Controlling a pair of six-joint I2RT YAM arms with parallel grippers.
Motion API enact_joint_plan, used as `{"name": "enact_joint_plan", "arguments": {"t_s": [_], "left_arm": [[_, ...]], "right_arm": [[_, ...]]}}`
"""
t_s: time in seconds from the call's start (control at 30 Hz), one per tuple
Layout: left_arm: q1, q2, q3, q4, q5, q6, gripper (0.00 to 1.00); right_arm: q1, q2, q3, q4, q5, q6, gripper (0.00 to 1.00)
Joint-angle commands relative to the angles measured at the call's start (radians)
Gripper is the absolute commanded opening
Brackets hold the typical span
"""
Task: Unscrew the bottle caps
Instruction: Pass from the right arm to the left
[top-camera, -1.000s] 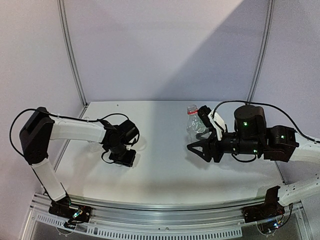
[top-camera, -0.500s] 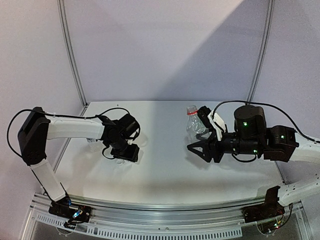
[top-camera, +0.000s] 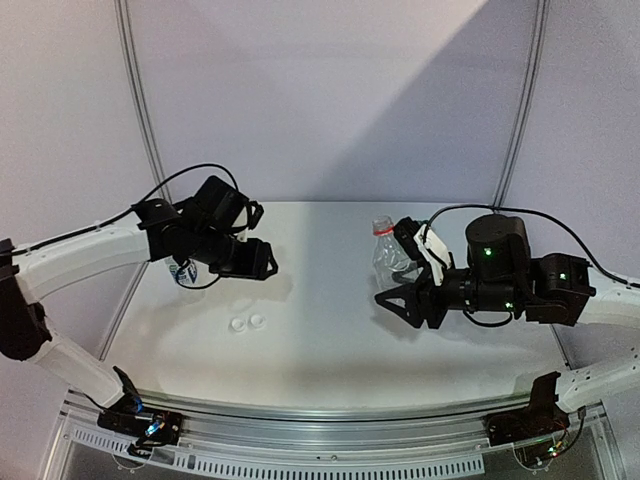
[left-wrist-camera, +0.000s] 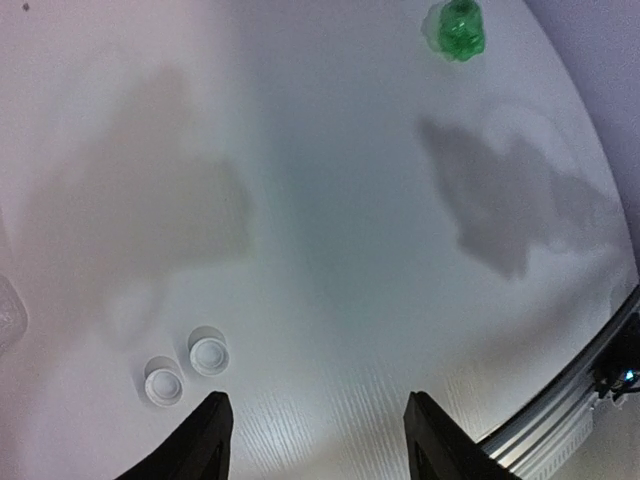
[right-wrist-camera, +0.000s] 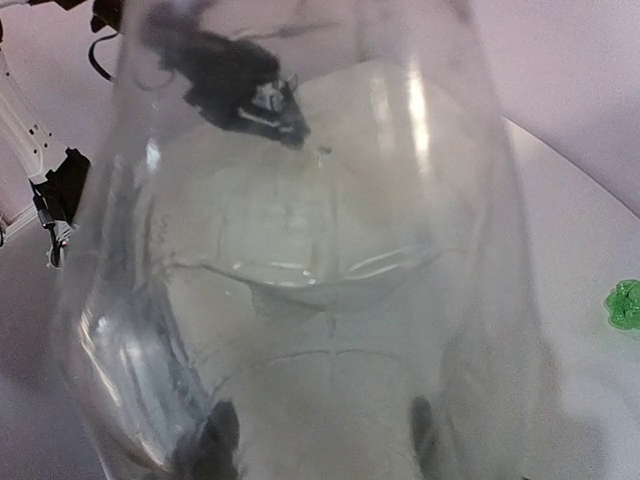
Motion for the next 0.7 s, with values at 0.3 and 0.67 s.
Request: {"name": "enact_joint_plan", "arguments": {"t_s": [0.3,0.67], "left_arm": [[-0.096,-0.281,-0.064,0.162,0.162,0.0,0.65],[-0.193,-0.277,-0.045,0.379,0.316,0.049,0.7]], "right_arm": [[0.004,0.014,0.007,0.036,-0.02,-0.002,0.0],[0.003,0.06,0.04,0.073,-0.095,0.004,0.0]]}}
